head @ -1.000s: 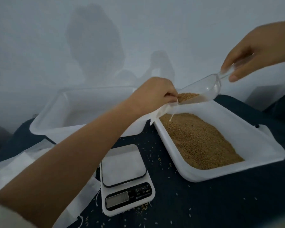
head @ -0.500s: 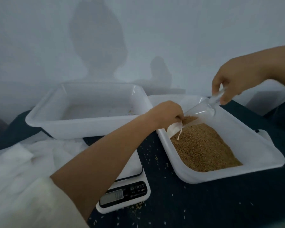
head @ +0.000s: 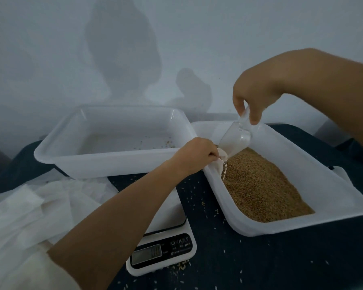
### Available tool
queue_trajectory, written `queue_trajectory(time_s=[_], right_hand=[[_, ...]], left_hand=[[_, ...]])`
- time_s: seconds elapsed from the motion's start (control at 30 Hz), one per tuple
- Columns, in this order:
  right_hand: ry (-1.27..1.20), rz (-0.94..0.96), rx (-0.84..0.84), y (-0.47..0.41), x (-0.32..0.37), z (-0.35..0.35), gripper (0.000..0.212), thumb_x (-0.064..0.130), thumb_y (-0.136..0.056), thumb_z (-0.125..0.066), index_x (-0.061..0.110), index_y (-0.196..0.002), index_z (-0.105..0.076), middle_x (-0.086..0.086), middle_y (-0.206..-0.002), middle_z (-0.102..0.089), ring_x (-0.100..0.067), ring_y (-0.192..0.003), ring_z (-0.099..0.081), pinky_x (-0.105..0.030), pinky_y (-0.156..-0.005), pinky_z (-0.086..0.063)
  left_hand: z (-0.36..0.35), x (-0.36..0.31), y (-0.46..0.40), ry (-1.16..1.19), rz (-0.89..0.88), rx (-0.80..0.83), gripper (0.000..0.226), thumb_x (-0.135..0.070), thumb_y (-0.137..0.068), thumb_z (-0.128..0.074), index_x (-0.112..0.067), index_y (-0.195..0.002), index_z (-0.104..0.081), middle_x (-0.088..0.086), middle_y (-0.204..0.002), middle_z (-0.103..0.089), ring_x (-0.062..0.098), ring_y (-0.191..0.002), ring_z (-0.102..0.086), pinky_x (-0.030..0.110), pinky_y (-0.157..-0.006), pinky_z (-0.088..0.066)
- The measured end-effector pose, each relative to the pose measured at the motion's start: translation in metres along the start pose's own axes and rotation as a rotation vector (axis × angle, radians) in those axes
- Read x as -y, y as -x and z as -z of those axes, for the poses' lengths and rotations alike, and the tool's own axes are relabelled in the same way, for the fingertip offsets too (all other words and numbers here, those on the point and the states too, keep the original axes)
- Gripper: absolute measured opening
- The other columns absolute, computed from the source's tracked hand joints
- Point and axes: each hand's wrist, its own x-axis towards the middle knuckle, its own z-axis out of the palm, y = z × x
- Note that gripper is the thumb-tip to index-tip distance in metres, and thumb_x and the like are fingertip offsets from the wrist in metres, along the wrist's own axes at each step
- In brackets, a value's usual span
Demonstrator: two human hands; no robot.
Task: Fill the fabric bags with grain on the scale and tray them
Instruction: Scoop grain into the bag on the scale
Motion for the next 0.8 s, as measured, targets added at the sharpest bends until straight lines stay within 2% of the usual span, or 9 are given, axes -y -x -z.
queue_trajectory(time_s=[0.13,0.23,0.3,0.37,0.47,0.5,0.57,0.67,0.8], right_hand=[[0.118,0.001,-0.018,-0.001,0.002,0.008,0.036,0.036,-0.081,-0.073,0.026,-0.114,-0.062,0.002,-0.107,-0.065,-0.015,-0.100,-0.060,-0.025,-0.077,-0.040],[0.112,-0.003,-0.027,0.000,-0.003,0.009,0.026,0.038,-0.079,-0.074,0.033,-0.099,-0.060,0.005,-0.101,-0.065,-0.014,-0.096,-0.060,-0.028,-0.078,-0.043],[0.030,0.000,-0.052,0.003,-0.012,0.006,0.021,0.038,-0.077,-0.076,0.037,-0.085,-0.056,0.006,-0.093,-0.065,-0.013,-0.090,-0.061,-0.029,-0.077,-0.045],[-0.101,0.007,-0.090,0.010,-0.028,-0.001,0.022,0.039,-0.075,-0.077,0.042,-0.077,-0.056,0.008,-0.083,-0.066,-0.010,-0.081,-0.062,-0.027,-0.068,-0.042],[-0.367,0.003,-0.140,0.024,-0.059,-0.029,0.017,0.041,-0.073,-0.077,0.044,-0.076,-0.060,0.011,-0.061,-0.066,-0.002,-0.061,-0.061,-0.025,-0.060,-0.037],[-0.462,-0.013,-0.155,0.030,-0.067,-0.043,0.015,0.041,-0.073,-0.076,0.043,-0.080,-0.063,0.014,-0.060,-0.066,0.000,-0.057,-0.060,-0.025,-0.059,-0.037],[-0.671,-0.076,-0.225,0.039,-0.079,-0.078,0.020,0.044,-0.072,-0.075,0.040,-0.090,-0.067,0.013,-0.064,-0.068,-0.001,-0.059,-0.062,-0.026,-0.060,-0.039],[-1.031,-0.194,-0.328,0.039,-0.075,-0.140,0.031,0.051,-0.072,-0.069,0.034,-0.098,-0.067,0.005,-0.078,-0.071,-0.010,-0.072,-0.067,-0.027,-0.064,-0.045],[-1.102,-0.250,-0.249,0.012,-0.031,-0.205,0.029,0.051,-0.085,-0.059,0.029,-0.104,-0.061,0.008,-0.096,-0.066,-0.009,-0.083,-0.062,-0.029,-0.072,-0.044]], left_hand=[[-0.004,-0.002,-0.001,0.002,0.022,0.013,0.021,-0.013,-0.092,-0.053,-0.005,-0.095,-0.072,0.005,-0.097,-0.066,0.017,-0.091,-0.058,0.024,-0.083,-0.041],[-0.006,-0.001,-0.003,0.006,0.044,0.005,0.022,-0.014,-0.093,-0.052,-0.006,-0.094,-0.072,0.004,-0.096,-0.066,0.016,-0.091,-0.057,0.024,-0.082,-0.041],[-0.007,-0.001,-0.004,0.011,0.064,-0.001,0.022,-0.015,-0.093,-0.052,-0.006,-0.095,-0.072,0.003,-0.097,-0.066,0.016,-0.091,-0.058,0.026,-0.083,-0.043],[-0.007,-0.001,-0.005,0.027,0.084,-0.023,0.021,-0.013,-0.092,-0.052,-0.004,-0.093,-0.071,0.005,-0.096,-0.067,0.017,-0.090,-0.059,0.028,-0.084,-0.044],[-0.004,-0.001,-0.005,0.090,0.109,-0.109,0.019,-0.011,-0.089,-0.055,-0.002,-0.089,-0.072,0.006,-0.093,-0.069,0.016,-0.088,-0.061,0.024,-0.080,-0.042],[-0.002,-0.002,-0.005,0.107,0.112,-0.130,0.018,-0.011,-0.089,-0.056,-0.002,-0.089,-0.072,0.006,-0.093,-0.069,0.016,-0.087,-0.061,0.023,-0.079,-0.042],[0.005,-0.006,-0.006,0.146,0.110,-0.166,0.017,-0.010,-0.088,-0.057,0.000,-0.087,-0.071,0.008,-0.092,-0.069,0.017,-0.085,-0.062,0.023,-0.079,-0.042],[0.023,-0.012,-0.006,0.208,0.099,-0.246,0.015,-0.010,-0.088,-0.060,-0.002,-0.088,-0.072,0.005,-0.090,-0.069,0.014,-0.082,-0.061,0.020,-0.078,-0.043],[0.065,-0.010,0.003,0.257,0.121,-0.270,0.009,-0.011,-0.084,-0.065,-0.010,-0.089,-0.073,-0.009,-0.079,-0.063,-0.004,-0.067,-0.057,0.002,-0.070,-0.041]])
